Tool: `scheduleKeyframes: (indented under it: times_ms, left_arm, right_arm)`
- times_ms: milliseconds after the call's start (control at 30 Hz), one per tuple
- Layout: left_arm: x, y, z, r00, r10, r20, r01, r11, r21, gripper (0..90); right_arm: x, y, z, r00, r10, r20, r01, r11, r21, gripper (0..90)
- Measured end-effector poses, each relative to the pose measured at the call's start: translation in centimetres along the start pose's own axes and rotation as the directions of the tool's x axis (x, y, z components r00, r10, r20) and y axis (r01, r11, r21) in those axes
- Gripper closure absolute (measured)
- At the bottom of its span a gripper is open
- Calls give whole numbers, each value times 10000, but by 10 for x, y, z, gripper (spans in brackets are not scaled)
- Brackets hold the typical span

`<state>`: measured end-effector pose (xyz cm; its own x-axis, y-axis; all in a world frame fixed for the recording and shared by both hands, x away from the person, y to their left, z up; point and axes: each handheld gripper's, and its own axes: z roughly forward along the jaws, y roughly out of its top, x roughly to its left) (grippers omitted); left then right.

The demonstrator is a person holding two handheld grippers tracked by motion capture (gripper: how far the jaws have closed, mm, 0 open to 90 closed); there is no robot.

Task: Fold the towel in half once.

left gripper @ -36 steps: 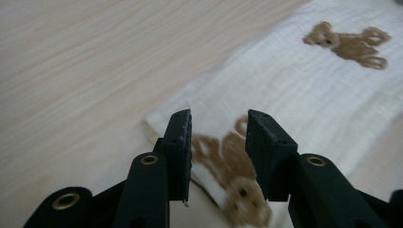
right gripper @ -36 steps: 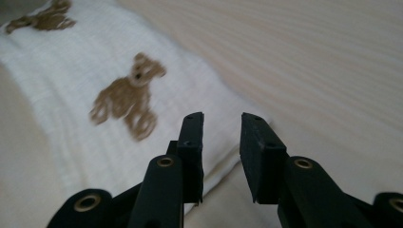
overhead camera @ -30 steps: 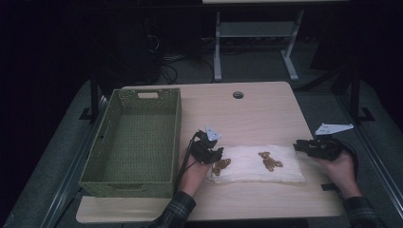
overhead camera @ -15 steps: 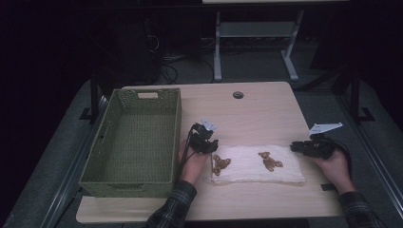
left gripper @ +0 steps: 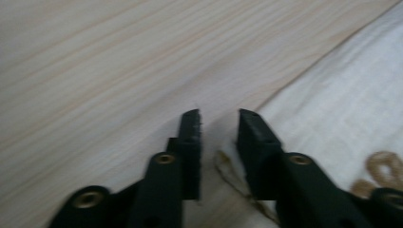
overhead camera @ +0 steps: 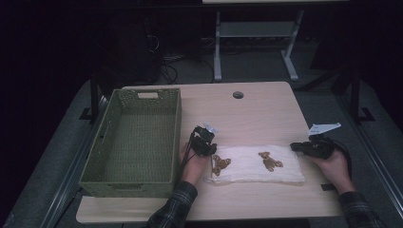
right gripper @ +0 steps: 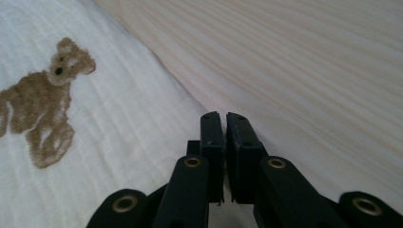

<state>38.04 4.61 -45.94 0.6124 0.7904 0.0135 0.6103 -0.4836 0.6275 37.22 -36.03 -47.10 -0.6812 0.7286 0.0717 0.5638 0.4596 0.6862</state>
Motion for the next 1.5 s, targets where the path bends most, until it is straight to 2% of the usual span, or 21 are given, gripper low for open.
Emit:
scheduleKeyframes:
  times_ms: [100,200,300,433,600,667,800,933,1233,1500]
  left_arm:
    - [-1,1,1,9998,24,202,-25,10000,57,852]
    - [-1,3,1,9995,86,303,-89,9999,112,872]
    - [-1,5,2,9994,50,345,-47,10000,-68,876]
    - [2,11,2,9999,26,171,-20,9994,-342,877]
    - [4,19,3,9996,7,-284,-30,9968,-803,878]
    - [8,22,1,9994,-130,-336,97,9951,-980,879]
    - [11,26,-7,9989,-265,-391,208,9901,-1391,879]
    - [10,24,-14,9995,-231,-218,194,9875,-1565,879]
    - [1,20,-33,9999,10,-106,-30,9810,-1938,879]
    - [-7,13,-45,9993,373,-49,-376,9802,-1944,879]
  right_arm:
    - [-4,0,-1,9999,92,118,-92,10000,-36,866]
    - [-10,2,1,9996,161,216,-159,9998,-81,868]
    - [-16,5,4,9989,240,411,-236,9997,-115,868]
    - [-25,10,6,9977,310,595,-293,9992,-282,868]
    - [-32,17,8,9964,419,740,-375,9975,-593,870]
    - [-36,20,7,9958,673,624,-618,9943,-863,871]
    - [-40,26,2,9966,579,587,-495,9895,-1360,871]
    - [-37,27,-4,9974,449,564,-364,9890,-1437,871]
    - [-26,20,-22,9987,207,465,-131,9873,-1585,870]
    - [-14,14,-33,9992,-41,386,101,9880,-1543,870]
